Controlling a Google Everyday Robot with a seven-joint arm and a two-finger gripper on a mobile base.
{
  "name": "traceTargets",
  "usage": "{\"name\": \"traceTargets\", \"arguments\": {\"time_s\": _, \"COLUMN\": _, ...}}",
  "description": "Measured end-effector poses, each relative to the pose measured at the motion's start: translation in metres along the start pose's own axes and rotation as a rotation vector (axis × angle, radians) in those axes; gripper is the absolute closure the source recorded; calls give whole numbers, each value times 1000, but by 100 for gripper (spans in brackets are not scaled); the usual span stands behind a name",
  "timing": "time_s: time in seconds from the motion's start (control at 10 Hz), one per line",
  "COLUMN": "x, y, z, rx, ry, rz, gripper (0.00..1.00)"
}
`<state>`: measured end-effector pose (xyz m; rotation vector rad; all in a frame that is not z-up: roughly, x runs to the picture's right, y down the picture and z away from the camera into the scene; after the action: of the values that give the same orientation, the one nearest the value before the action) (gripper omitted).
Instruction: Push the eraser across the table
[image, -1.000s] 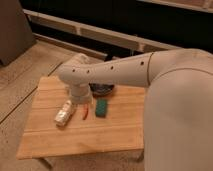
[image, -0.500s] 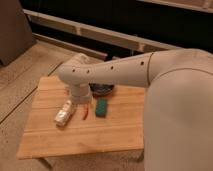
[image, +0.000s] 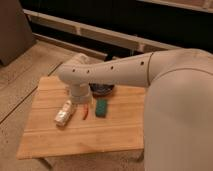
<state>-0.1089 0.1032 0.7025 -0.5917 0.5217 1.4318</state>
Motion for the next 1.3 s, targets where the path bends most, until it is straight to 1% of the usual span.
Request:
{"name": "traceTargets", "arguments": {"time_s": 0.5, "x": 0, "y": 0, "z": 0, "rx": 0, "ry": 0, "rz": 0, "gripper": 35}}
{"name": "traceTargets", "arguments": {"time_s": 0.6, "x": 0, "y": 0, "z": 0, "rx": 0, "ry": 0, "rz": 0, "gripper": 39}}
{"name": "traceTargets", "arguments": {"time_s": 0.8, "x": 0, "y": 0, "z": 0, "rx": 0, "ry": 0, "rz": 0, "gripper": 57}}
{"name": "traceTargets", "arguments": {"time_s": 0.9, "x": 0, "y": 0, "z": 0, "rx": 0, "ry": 0, "rz": 0, "gripper": 70}}
{"name": "traceTargets", "arguments": {"time_s": 1.1, "x": 0, "y": 0, "z": 0, "rx": 0, "ry": 0, "rz": 0, "gripper": 86}}
{"name": "traceTargets", "arguments": {"time_s": 1.2, "x": 0, "y": 0, "z": 0, "rx": 0, "ry": 0, "rz": 0, "gripper": 98}}
{"name": "traceTargets", "arguments": {"time_s": 1.3, "x": -1, "y": 0, "z": 0, "rx": 1, "ry": -2, "rz": -1, "gripper": 100}}
